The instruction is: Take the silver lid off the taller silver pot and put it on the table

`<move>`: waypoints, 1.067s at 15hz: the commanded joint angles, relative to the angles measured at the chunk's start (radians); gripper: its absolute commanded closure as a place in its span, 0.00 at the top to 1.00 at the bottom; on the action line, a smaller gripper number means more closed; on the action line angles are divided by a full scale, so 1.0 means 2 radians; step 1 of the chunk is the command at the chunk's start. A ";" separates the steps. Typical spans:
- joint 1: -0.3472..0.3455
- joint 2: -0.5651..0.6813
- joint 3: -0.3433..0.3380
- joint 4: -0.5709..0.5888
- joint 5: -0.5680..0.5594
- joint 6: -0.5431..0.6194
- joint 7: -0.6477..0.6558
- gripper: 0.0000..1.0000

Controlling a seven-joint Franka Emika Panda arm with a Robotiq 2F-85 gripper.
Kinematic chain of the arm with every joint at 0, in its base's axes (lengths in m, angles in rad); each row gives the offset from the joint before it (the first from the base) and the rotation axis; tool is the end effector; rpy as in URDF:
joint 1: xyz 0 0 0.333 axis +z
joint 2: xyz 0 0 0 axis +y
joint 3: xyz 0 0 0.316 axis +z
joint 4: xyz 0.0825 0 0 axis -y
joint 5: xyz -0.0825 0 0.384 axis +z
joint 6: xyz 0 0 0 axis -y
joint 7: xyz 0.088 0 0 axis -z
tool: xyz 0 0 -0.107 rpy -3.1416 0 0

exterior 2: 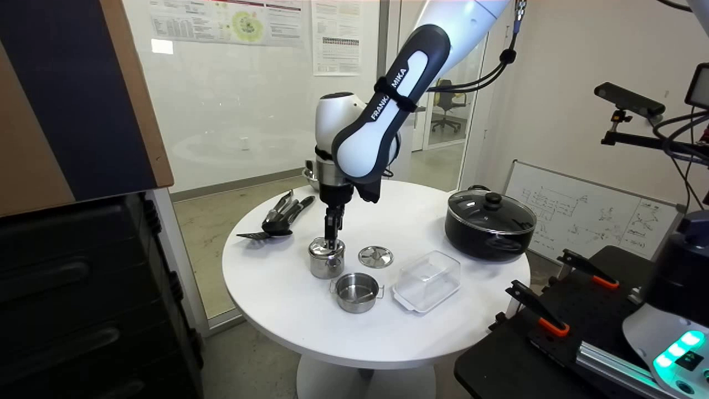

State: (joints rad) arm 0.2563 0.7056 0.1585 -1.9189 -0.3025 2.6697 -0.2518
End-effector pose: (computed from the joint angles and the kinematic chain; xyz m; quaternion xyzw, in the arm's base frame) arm 0.5673 0.2570 0.1293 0.9015 0.4310 0.0334 0.0191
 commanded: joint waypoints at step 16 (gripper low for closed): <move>0.019 0.038 -0.007 0.052 -0.004 0.004 0.010 0.49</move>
State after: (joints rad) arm 0.2735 0.7600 0.1578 -1.8473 -0.3027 2.6697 -0.2517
